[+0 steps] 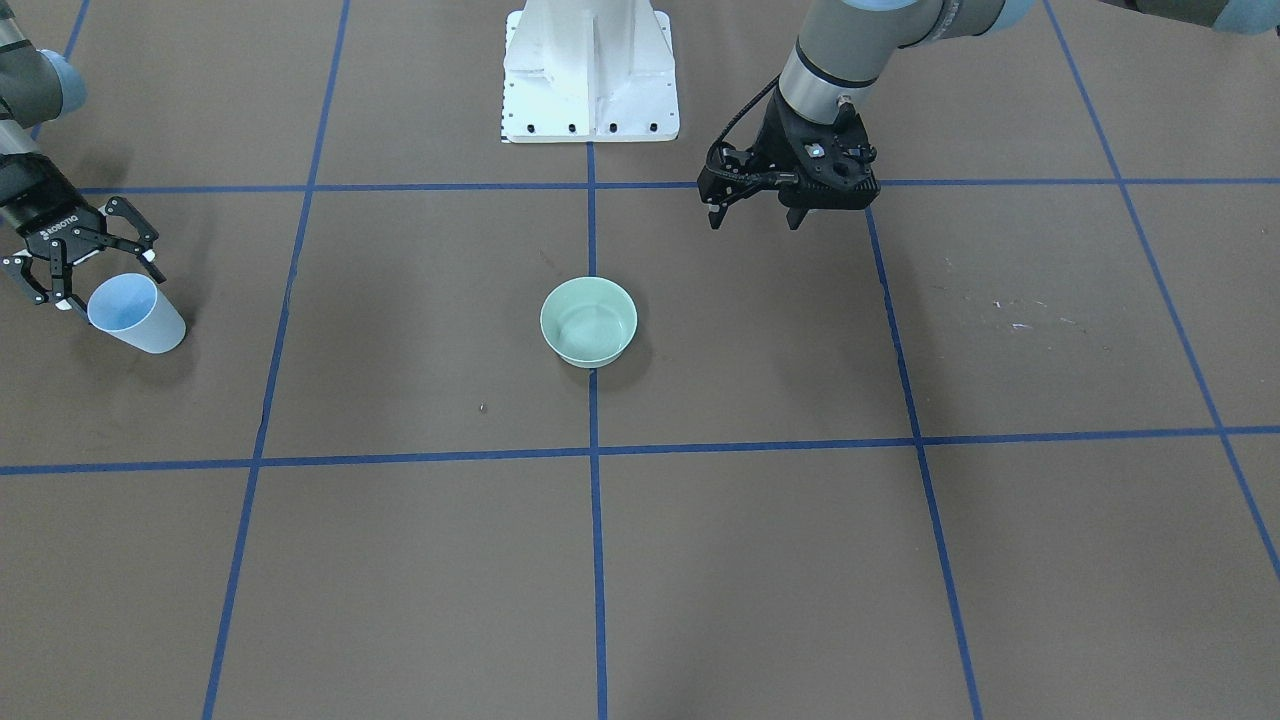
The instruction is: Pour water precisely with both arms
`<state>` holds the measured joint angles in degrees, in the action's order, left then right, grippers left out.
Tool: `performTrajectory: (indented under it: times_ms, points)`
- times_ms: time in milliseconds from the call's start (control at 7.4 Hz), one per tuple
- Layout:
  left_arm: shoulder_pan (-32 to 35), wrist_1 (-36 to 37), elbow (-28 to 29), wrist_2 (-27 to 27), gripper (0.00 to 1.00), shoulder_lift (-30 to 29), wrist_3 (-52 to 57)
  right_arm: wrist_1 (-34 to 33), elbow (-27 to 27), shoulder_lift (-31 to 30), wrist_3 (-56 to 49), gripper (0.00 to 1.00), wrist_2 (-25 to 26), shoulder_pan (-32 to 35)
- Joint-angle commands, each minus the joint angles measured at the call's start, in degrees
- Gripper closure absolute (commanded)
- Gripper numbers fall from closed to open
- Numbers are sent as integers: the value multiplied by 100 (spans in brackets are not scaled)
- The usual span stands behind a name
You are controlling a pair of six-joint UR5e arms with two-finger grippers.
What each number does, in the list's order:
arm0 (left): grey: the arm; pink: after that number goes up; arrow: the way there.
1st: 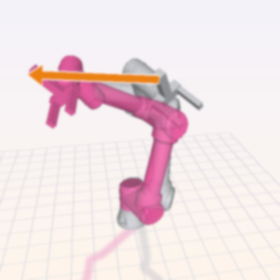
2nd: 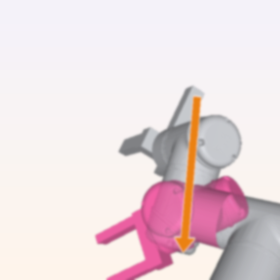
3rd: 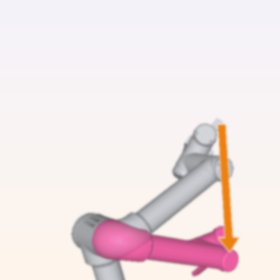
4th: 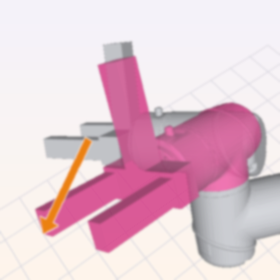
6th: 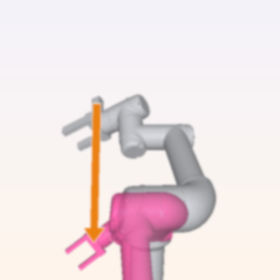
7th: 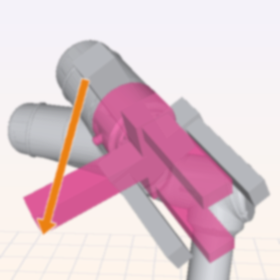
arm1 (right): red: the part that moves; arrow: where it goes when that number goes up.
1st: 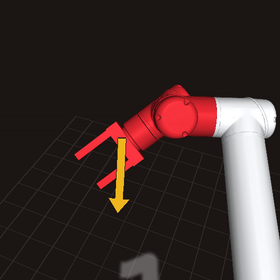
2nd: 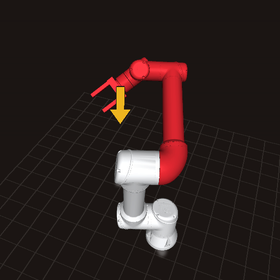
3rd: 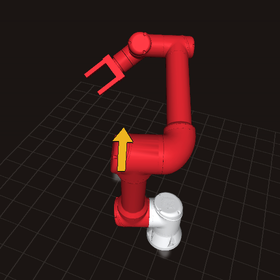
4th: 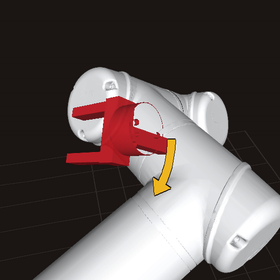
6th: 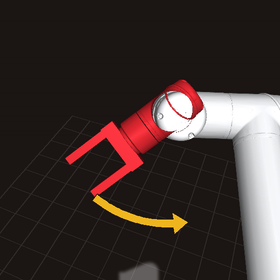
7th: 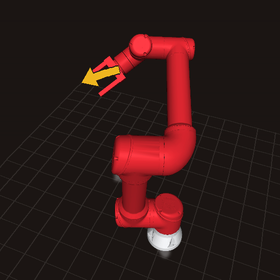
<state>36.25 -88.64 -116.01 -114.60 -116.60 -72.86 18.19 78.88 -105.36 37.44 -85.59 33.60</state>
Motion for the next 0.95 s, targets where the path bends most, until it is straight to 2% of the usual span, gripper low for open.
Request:
performTrajectory:
  times_ms: [0, 541, 811]
  points:
    - [5, 22, -9, -1, 1, -3, 9, 193, -293, 277, 0, 9, 191, -81]
    - [5, 92, -35, -1, 1, -38, 9, 369, -339, 288, 9, 9, 315, -90]
    - [5, 486, -79, -1, 1, -257, 9, 369, -347, 323, 9, 9, 385, -90]
